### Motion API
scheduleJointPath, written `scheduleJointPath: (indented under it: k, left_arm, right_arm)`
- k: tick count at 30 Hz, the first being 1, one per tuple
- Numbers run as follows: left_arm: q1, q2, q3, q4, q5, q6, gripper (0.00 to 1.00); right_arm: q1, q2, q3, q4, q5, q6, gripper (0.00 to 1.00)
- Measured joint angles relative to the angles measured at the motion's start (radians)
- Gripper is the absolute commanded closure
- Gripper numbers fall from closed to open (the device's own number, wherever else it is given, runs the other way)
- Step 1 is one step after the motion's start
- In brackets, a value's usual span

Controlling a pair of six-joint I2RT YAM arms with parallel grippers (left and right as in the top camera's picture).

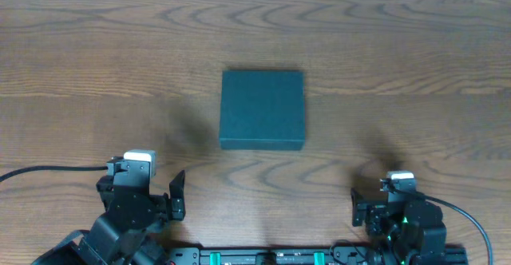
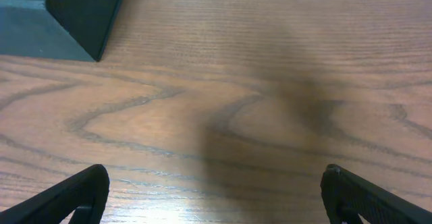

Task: Pack container

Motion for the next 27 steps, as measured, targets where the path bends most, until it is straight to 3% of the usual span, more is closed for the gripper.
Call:
scheduleJointPath:
  k: [18, 23, 27]
  left_arm:
    - [0.000, 0.000, 0.000, -0.001, 0.000, 0.000, 0.05]
    - [0.000, -0.001, 0.000, -0.082, -0.001, 0.006, 0.05]
    - [0.086, -0.039, -0.041, -0.080, 0.037, 0.006, 0.05]
  right_arm:
    - [0.000, 0.000, 0.000, 0.000, -0.006, -0.008, 0.01]
    - [0.000, 0.000, 0.000, 0.000, -0.006, -0.008, 0.01]
    - [0.000, 0.000, 0.000, 0.000, -0.008, -0.008, 0.01]
